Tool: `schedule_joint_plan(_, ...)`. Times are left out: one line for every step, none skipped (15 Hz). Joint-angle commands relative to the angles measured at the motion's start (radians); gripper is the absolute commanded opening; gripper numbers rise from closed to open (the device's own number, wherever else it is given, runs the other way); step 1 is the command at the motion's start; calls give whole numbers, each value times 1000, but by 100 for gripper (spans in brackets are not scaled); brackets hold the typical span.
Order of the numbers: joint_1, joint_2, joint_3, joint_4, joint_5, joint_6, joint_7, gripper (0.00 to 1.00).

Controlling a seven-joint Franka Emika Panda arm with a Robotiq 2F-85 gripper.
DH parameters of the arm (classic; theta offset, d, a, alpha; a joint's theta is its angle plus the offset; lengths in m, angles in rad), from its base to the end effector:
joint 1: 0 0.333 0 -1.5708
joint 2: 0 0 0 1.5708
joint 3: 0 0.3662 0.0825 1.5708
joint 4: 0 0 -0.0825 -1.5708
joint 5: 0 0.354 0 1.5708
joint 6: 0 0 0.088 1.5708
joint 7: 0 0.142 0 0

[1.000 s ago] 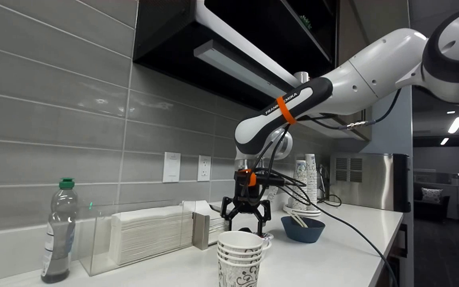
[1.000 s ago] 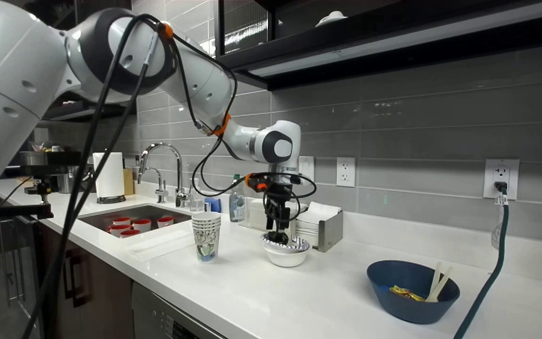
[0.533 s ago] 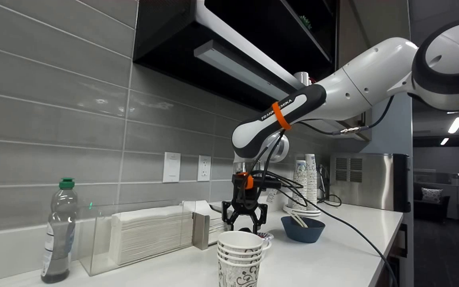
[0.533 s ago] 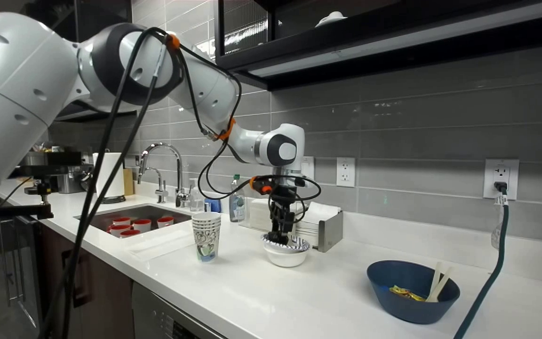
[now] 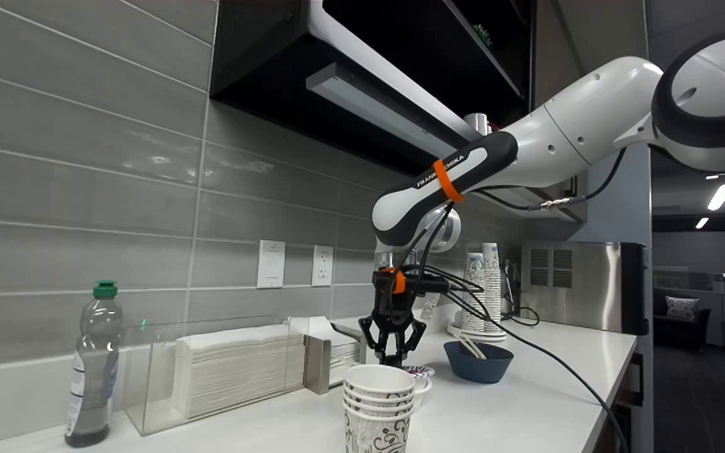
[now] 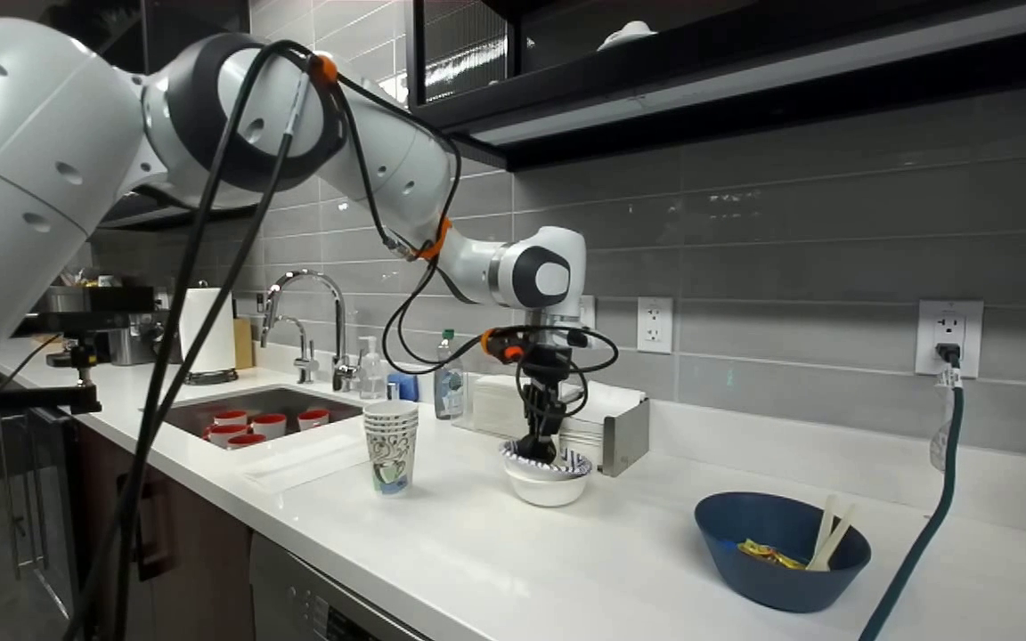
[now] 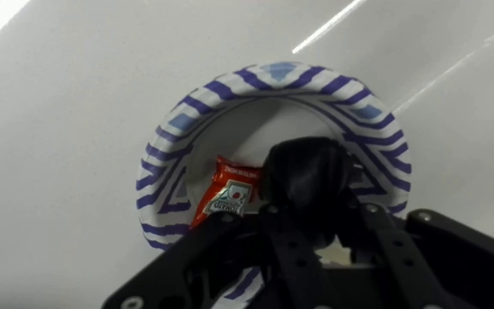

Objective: Remove the black object from the white plate and put it in the paper cups

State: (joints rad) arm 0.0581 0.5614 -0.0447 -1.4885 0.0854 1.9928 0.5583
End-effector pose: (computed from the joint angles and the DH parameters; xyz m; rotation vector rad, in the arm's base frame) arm 0.6965 0.0228 0.3627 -2.9770 0.8818 0.1071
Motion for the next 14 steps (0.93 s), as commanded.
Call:
schedule_joint_plan(-2,-69,-14,-28,15,-6,9,7)
schedule_joint_plan(-8,-99,-24,-40,11,-1,17,4)
schedule_joint_plan(-14,-121,-35,-46,8,1,27,6)
schedule_joint_plan(-22,-146,-50,-53,6,0,43,6)
schedule_joint_plan(-34,-175,-62,-65,10,-9,55,6)
schedule_joint_plan(-44,-197,-69,-71,15,-26,66,6)
schedule_joint_plan(-56,-221,-67,-81,30,-69,55,6)
schedule_joint_plan(-77,-273,-38,-124,77,-102,-39,6)
schedule_joint_plan(-82,-320,-26,-165,98,-119,-98,6)
schedule_joint_plan(-77,-377,-19,-224,107,-112,-147,6)
schedule_joint_plan(-72,-422,-10,-270,118,-105,-188,6)
schedule_joint_plan(-64,-465,2,-316,129,-100,-226,6)
schedule_joint_plan(-56,-507,18,-362,140,-95,-261,6)
schedule_joint_plan(-46,-547,35,-405,151,-96,-294,6)
